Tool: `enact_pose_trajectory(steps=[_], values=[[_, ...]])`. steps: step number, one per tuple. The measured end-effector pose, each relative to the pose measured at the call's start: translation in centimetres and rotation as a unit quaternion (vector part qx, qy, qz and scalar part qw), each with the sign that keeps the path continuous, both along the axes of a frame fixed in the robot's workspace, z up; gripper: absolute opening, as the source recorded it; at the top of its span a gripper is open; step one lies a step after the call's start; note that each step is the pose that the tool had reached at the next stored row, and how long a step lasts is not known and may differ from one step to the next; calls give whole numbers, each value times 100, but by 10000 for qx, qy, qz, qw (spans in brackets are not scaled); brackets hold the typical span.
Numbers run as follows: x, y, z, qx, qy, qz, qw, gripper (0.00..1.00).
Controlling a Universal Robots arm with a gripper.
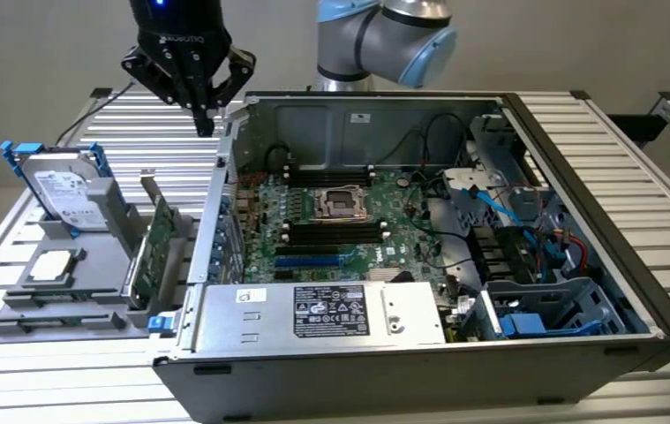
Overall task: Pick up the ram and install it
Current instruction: 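Reach for the ram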
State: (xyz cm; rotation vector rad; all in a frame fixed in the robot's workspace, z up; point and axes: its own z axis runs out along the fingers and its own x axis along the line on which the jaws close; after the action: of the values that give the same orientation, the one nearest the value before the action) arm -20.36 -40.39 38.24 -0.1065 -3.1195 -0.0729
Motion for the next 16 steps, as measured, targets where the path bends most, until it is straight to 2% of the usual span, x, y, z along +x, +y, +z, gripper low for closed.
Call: enact_pose_trajectory(steps=[7,16], values=[[-319,-84,-39,0,0,0,10000,11],[-730,-238,-102,0,-1,0,10000,11]])
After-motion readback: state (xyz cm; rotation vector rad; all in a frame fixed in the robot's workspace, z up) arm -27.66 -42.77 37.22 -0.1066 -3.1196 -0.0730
